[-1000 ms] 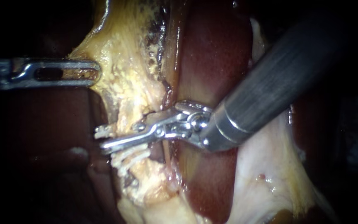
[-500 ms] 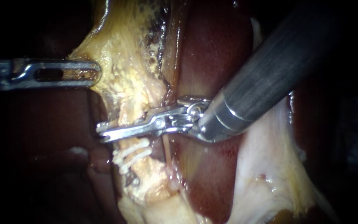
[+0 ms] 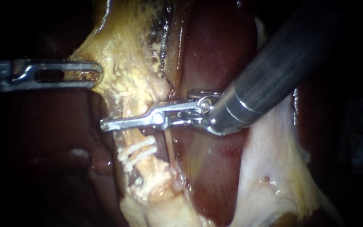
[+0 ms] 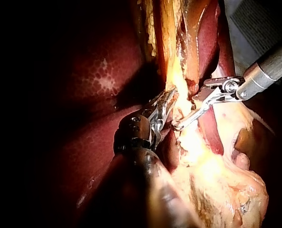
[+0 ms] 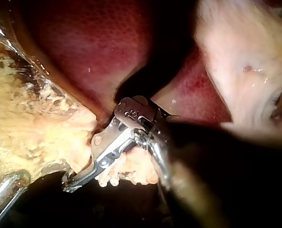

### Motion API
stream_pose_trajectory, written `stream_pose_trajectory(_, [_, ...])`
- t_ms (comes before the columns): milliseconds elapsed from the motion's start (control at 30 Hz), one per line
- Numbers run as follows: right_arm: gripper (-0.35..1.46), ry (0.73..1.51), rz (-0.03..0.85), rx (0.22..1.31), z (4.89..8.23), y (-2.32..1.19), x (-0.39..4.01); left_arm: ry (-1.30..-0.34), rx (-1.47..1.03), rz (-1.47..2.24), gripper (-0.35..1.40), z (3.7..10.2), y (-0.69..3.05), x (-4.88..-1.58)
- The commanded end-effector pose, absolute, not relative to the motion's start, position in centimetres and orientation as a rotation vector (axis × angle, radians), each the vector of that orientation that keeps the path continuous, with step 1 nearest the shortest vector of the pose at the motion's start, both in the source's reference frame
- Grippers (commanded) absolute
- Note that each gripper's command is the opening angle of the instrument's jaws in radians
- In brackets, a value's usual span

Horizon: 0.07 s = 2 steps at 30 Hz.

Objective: Clipping third clip left tube

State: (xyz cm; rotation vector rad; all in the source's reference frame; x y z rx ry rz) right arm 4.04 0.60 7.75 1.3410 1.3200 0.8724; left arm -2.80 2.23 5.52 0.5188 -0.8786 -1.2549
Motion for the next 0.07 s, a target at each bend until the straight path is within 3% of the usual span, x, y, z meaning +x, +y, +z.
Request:
stream_pose_trajectory(33, [-0.35, 1.32, 0.87, 1.341, 7.75, 0.6, 4.04, -0.878, 0.519, -1.255, -0.35, 5.52, 2.23, -2.8])
stream_pose_trajectory(67, [-0.35, 1.32, 0.87, 1.341, 7.75, 0.6, 4.04, -0.878, 0.519, -1.255, -0.35, 5.52, 2.23, -2.8])
